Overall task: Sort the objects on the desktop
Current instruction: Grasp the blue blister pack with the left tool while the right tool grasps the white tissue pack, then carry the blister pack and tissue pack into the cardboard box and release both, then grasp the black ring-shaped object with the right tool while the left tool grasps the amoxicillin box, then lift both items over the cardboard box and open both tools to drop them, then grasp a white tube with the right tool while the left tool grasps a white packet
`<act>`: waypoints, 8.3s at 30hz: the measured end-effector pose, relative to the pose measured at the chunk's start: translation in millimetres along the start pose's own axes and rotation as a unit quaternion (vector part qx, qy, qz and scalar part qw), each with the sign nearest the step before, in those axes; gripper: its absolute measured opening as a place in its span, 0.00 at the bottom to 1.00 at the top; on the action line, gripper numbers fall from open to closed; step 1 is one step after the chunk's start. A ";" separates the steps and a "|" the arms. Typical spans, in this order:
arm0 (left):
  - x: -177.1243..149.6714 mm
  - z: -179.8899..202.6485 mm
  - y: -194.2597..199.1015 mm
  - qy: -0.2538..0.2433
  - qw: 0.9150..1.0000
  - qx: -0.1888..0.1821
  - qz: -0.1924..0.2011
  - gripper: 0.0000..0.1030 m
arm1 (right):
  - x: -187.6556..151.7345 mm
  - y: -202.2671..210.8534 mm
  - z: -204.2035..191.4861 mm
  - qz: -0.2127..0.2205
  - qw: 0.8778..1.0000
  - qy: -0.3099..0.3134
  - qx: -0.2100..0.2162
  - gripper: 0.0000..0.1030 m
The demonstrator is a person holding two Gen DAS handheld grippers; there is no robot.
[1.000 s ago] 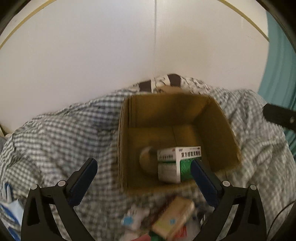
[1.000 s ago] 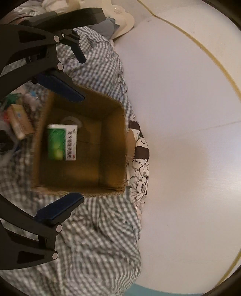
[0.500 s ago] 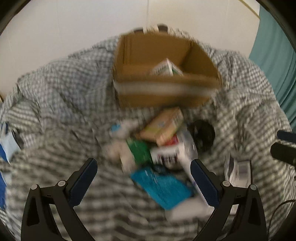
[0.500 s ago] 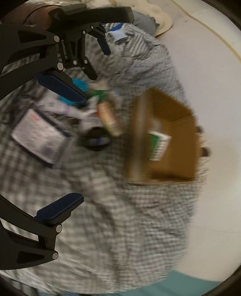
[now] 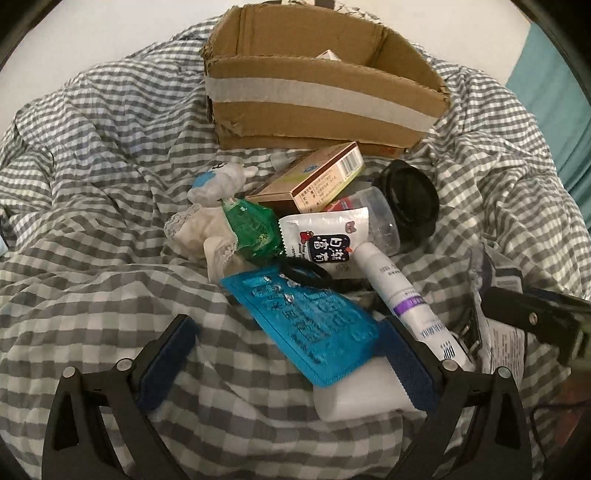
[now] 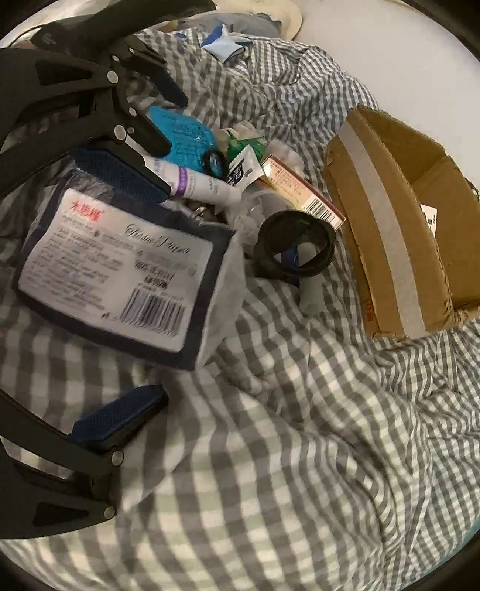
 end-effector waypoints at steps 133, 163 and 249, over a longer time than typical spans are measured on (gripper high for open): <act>100.3 34.9 -81.8 -0.119 0.992 0.044 0.025 0.78 | 90.8 -28.4 2.4 0.068 0.993 0.068 0.064 0.60; 109.1 25.9 -122.8 -0.200 0.979 -0.006 -0.049 1.00 | 89.9 -37.4 18.4 0.049 0.994 0.063 0.070 0.60; 90.7 -32.2 15.1 -0.007 0.995 0.030 0.092 0.96 | 100.5 47.5 -2.8 0.111 0.979 0.154 0.076 0.80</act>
Point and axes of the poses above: each gripper's, at about its wrist camera, not at the fingertips, and y roughly against the way its jaws point, z to its right, x to its top, the point moved 7 cm from there along -y, roughly the way its jaws point, and after that the axes turned 3 degrees about x, right-handed, at the moved point
